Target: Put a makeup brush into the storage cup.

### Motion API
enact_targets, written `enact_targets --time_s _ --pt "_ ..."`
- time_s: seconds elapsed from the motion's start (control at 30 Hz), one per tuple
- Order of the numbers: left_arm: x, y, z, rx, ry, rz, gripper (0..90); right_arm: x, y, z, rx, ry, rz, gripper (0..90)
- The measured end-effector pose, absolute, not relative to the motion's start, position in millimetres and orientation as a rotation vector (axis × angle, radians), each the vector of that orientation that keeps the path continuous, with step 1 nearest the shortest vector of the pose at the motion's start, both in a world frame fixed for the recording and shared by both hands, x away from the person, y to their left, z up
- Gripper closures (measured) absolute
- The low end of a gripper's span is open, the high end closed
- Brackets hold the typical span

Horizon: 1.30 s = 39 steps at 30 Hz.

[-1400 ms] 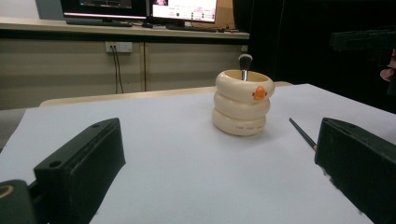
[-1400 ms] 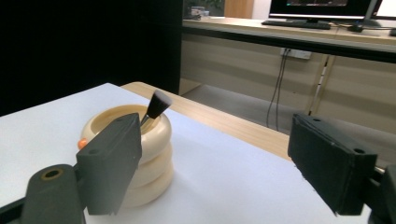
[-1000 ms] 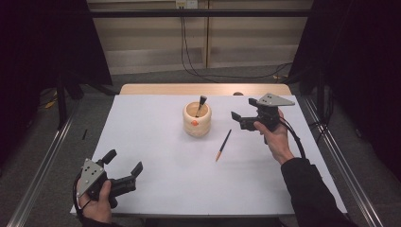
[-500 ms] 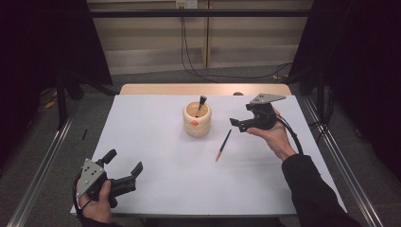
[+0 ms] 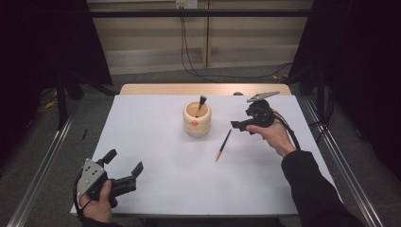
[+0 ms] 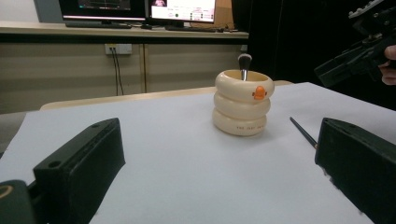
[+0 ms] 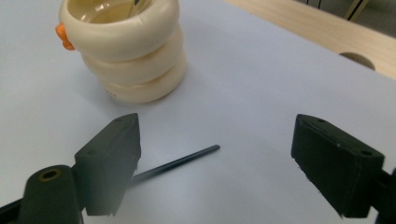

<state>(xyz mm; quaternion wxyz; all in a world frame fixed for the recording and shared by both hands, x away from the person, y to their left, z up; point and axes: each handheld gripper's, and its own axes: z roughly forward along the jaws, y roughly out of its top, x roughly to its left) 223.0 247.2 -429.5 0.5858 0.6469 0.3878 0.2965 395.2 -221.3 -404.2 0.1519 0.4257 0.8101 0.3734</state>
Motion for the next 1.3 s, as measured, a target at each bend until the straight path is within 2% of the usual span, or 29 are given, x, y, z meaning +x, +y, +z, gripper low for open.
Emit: enact_targets --time_s 0.6,0.87,1.07,1.3 --pt "223 247 -430 1.525 0.911 0.704 1.3 413 -213 -413 1.402 2.462 0.896 28.4" --pt "224 247 -430 1.525 0.911 0.702 1.3 420 -210 -413 1.504 2.507 0.832 28.9" --pt "223 247 -430 1.523 0.913 0.698 1.3 425 -205 -412 1.605 2.526 0.767 24.0" --pt "223 247 -430 1.537 0.906 0.705 1.3 431 -202 -415 1.724 2.553 0.687 24.3"
